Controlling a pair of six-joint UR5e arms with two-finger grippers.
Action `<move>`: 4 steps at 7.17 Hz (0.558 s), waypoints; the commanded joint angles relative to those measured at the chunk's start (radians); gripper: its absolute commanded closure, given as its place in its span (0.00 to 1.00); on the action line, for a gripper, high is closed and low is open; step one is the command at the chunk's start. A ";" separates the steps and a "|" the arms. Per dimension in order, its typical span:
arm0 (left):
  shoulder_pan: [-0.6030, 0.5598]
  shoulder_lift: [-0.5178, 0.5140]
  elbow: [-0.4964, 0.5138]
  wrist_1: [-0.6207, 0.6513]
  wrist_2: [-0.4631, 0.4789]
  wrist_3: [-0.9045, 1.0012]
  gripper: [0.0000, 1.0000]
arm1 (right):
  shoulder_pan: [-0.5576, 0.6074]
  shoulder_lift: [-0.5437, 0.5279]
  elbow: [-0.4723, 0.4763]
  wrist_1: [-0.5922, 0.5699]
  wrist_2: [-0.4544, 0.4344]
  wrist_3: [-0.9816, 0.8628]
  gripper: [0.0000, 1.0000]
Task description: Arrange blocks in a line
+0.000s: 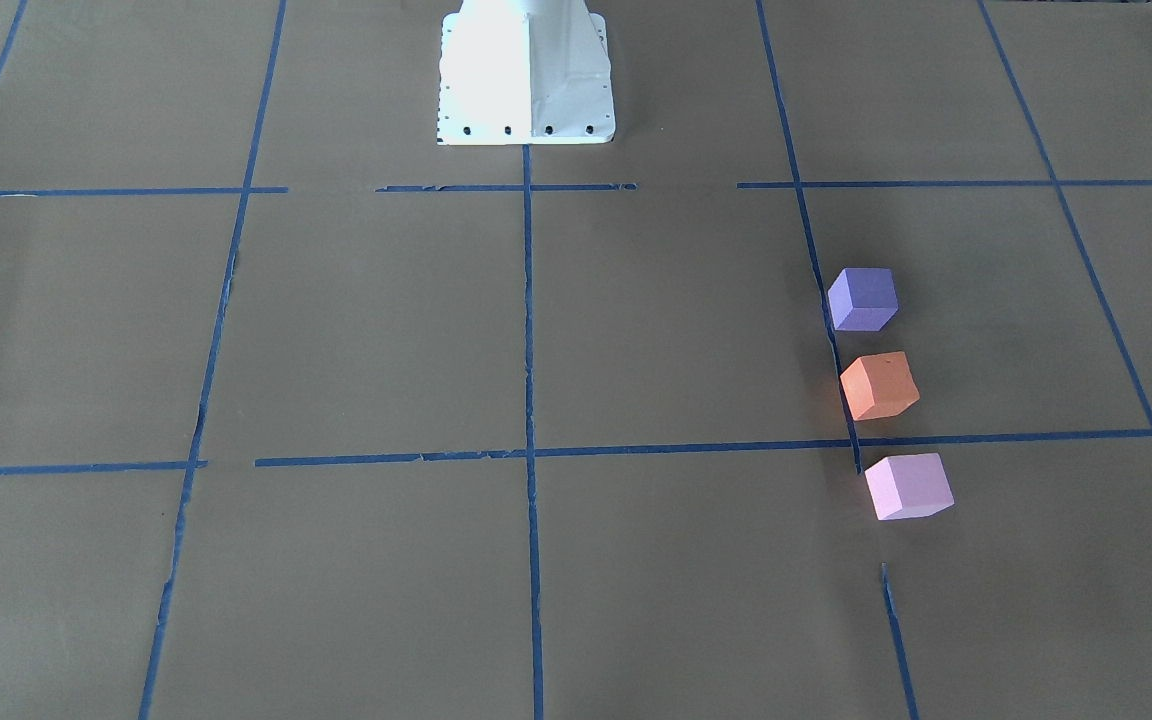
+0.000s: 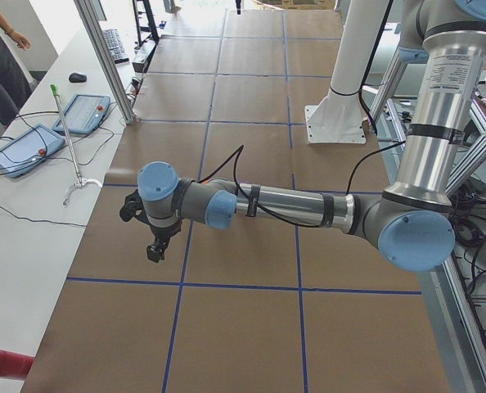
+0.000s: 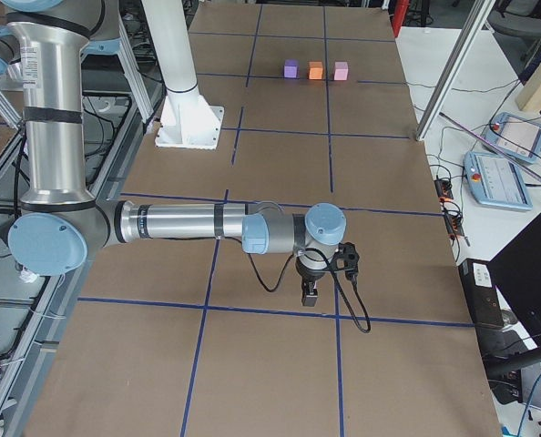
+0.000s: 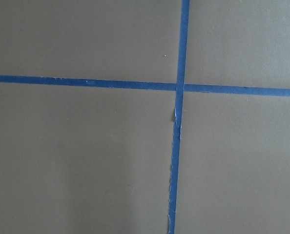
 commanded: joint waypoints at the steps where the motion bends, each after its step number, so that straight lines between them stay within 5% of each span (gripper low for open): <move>1: -0.027 0.016 0.013 0.012 0.001 0.014 0.00 | 0.000 0.000 0.000 0.000 0.000 0.000 0.00; 4: -0.032 0.037 0.002 0.006 0.079 0.009 0.00 | 0.000 0.000 0.000 0.000 0.000 0.000 0.00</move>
